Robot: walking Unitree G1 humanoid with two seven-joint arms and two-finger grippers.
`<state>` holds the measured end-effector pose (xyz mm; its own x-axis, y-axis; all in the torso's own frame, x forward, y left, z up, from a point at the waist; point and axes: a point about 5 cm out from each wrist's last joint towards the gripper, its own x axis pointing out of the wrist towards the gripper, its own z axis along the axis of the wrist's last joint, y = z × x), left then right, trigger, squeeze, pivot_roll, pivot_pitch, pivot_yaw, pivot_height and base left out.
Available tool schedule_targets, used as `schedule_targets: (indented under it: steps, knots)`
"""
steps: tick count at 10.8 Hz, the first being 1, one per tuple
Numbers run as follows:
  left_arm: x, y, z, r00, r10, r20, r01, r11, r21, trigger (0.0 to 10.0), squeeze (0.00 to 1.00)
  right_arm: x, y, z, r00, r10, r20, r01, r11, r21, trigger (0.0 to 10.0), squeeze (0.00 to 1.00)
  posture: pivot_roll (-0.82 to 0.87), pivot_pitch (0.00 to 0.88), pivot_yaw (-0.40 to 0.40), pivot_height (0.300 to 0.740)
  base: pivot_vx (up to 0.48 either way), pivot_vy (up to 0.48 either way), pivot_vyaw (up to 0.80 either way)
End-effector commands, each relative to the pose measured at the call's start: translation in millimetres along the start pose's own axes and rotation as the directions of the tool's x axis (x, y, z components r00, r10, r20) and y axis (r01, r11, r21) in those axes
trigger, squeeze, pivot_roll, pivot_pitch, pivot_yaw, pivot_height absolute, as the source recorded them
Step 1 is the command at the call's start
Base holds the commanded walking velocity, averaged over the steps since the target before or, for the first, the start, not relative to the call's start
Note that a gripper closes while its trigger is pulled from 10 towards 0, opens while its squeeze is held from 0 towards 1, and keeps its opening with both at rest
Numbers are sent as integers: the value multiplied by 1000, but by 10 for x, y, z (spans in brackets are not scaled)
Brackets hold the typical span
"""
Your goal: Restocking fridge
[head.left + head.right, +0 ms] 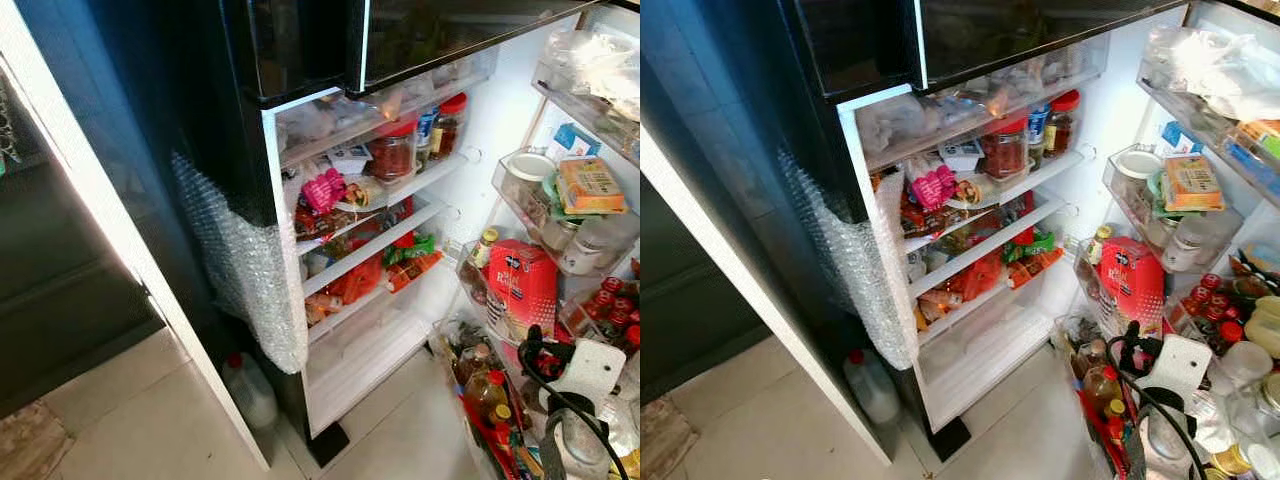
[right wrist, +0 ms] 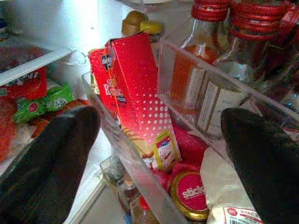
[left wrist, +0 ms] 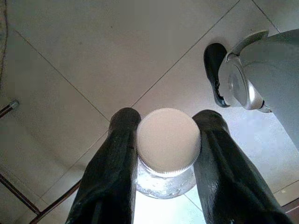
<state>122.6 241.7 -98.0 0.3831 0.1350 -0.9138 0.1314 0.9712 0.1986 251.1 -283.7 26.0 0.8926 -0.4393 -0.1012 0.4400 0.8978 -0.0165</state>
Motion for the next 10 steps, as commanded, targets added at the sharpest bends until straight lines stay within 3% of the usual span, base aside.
schedule_targets:
  steps: [1, 4, 7, 9, 10]
  knots:
    - [-9, 28, -58, 1000, 5, -19, -5, 1000, 5, 10000, 0, 53, -109, 56, 999, -51, 4, 51, 998, 21, 10000, 0, -44, 0, 32, 740, 0, 0, 0]
    - [-9, 38, -51, 1000, 6, -18, -6, 1000, 5, 10000, 0, 61, -235, 48, 996, -88, -17, 89, 996, 21, 10000, 0, -46, 0, 35, 740, 0, 0, 0]
    - [-8, 40, -47, 1000, 7, -20, -7, 1000, -6, 10000, 0, 5, -912, 98, 972, -227, -53, 223, 972, -76, 10000, 0, -41, 0, 33, 740, 0, 0, 0]
    - [-7, 35, -43, 1000, 6, -19, -6, 1000, -9, 10000, 0, -28, -1153, 130, 958, -276, -75, 267, 957, -109, 10000, 0, -44, 0, 30, 740, 0, 0, 0]
    - [-7, 32, -42, 1000, 5, -19, -5, 1000, -9, 10000, 0, -43, -1147, 78, 957, -267, -110, 254, 959, -123, 10000, 0, -45, 0, 29, 740, 0, 0, 0]
